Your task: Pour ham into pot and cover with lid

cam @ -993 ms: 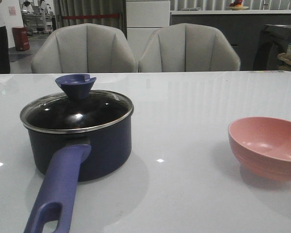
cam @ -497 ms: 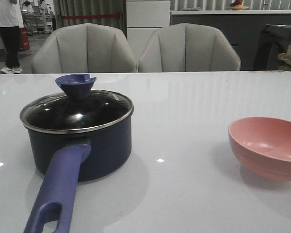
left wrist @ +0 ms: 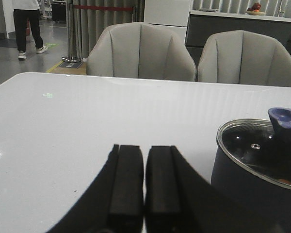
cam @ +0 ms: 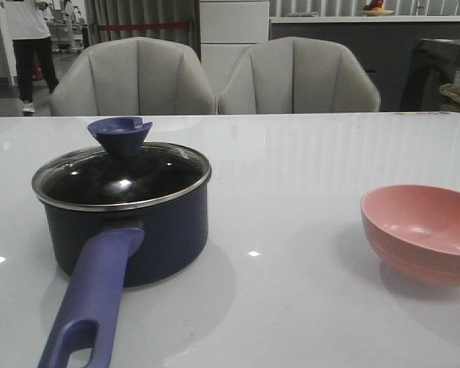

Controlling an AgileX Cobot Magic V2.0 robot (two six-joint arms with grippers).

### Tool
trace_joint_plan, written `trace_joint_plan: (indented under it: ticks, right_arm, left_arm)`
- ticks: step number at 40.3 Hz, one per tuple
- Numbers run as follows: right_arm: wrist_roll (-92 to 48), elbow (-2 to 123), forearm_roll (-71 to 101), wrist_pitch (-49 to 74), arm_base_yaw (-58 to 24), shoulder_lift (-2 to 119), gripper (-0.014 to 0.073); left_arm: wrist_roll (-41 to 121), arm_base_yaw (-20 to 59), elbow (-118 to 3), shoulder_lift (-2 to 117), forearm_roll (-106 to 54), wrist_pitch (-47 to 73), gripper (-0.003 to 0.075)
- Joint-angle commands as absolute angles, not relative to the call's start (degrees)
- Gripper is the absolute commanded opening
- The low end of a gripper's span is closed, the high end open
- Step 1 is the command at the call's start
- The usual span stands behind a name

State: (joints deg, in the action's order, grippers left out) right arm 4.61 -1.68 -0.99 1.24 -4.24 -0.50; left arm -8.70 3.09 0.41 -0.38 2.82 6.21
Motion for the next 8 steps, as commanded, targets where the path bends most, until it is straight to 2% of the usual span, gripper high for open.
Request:
trace_joint_plan:
  ticks: [1,8]
  right_arm:
    - [4.6,-2.1,-1.8,-3.5,-3.9,-1.6,0.0136]
    - [4.6,-2.1,-1.8,-3.5,-3.9,-1.6,0.0136]
  left_arm:
    - [-9.4,3.0,2.1,-1.5,2.6,1.4,0.0122]
    - [-9.4,3.0,2.1,-1.5,2.6,1.4,0.0122]
